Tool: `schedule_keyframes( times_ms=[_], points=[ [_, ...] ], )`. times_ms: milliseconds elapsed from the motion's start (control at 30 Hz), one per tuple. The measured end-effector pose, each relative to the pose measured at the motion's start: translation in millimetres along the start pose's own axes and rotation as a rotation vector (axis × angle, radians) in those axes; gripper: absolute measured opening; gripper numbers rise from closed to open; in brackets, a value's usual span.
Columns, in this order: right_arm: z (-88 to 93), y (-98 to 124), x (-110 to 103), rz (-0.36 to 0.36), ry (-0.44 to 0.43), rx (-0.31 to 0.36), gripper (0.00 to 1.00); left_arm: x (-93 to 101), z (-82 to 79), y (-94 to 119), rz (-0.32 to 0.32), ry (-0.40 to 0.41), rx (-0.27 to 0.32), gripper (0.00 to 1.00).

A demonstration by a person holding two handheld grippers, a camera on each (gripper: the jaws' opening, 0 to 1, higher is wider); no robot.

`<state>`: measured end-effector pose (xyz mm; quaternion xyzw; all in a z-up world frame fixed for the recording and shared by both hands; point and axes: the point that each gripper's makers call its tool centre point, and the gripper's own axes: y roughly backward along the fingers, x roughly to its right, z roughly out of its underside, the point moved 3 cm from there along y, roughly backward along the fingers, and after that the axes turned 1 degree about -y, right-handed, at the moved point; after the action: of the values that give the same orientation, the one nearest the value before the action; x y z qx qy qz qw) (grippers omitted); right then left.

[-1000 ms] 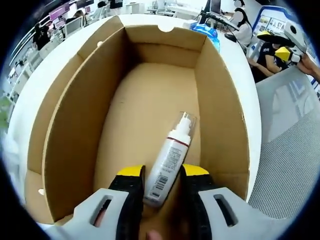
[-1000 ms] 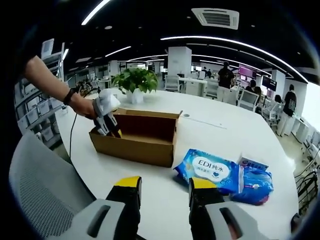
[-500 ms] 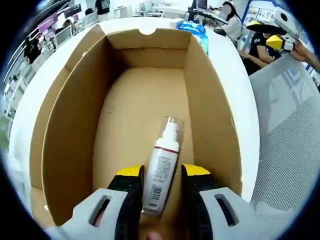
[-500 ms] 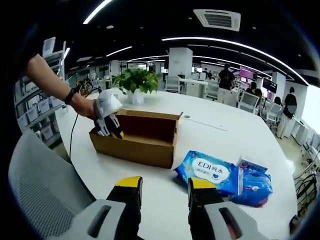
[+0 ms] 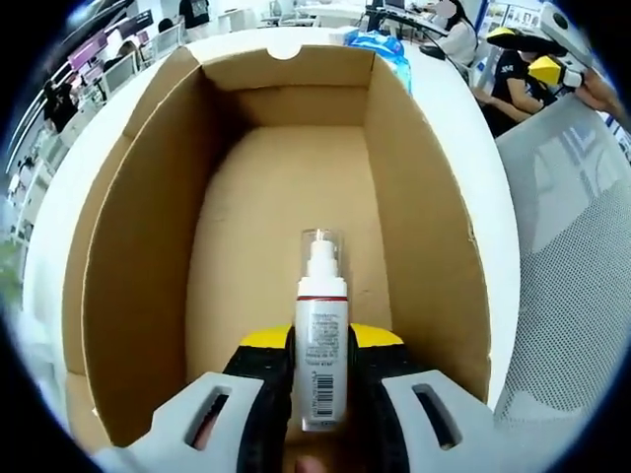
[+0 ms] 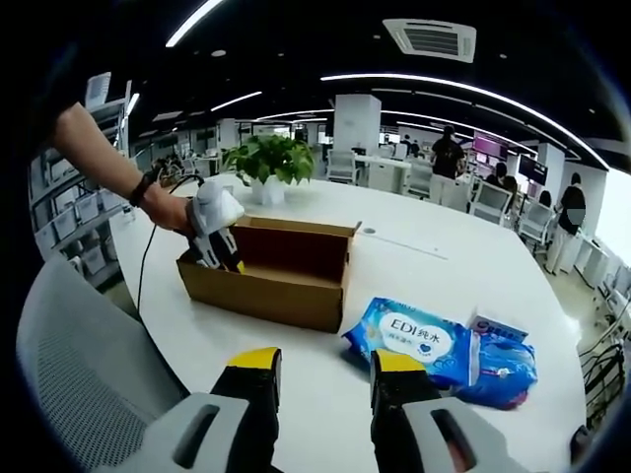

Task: Operate the shoe box by opening the lid, removing the specified soft item, and placing it in the target area until the item is outside and the box remains undamaged.

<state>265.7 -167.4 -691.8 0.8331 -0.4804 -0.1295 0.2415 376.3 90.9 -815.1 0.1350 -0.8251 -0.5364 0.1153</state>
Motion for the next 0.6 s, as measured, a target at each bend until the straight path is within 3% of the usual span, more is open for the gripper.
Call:
schedule_keyframes(
  times_ms=[333,600],
  points=[
    [0.0,-0.7,-0.7,-0.002,0.003,0.001,0.32,-11.2,9.2,3.8,-0.044,0.06,-0.012,0.2],
    [0.1,-0.9,-0.4,-0.002,0.002,0.0,0.32,-11.3,7.4,3.3,-0.036,0.05,-0.03,0.21]
  ],
)
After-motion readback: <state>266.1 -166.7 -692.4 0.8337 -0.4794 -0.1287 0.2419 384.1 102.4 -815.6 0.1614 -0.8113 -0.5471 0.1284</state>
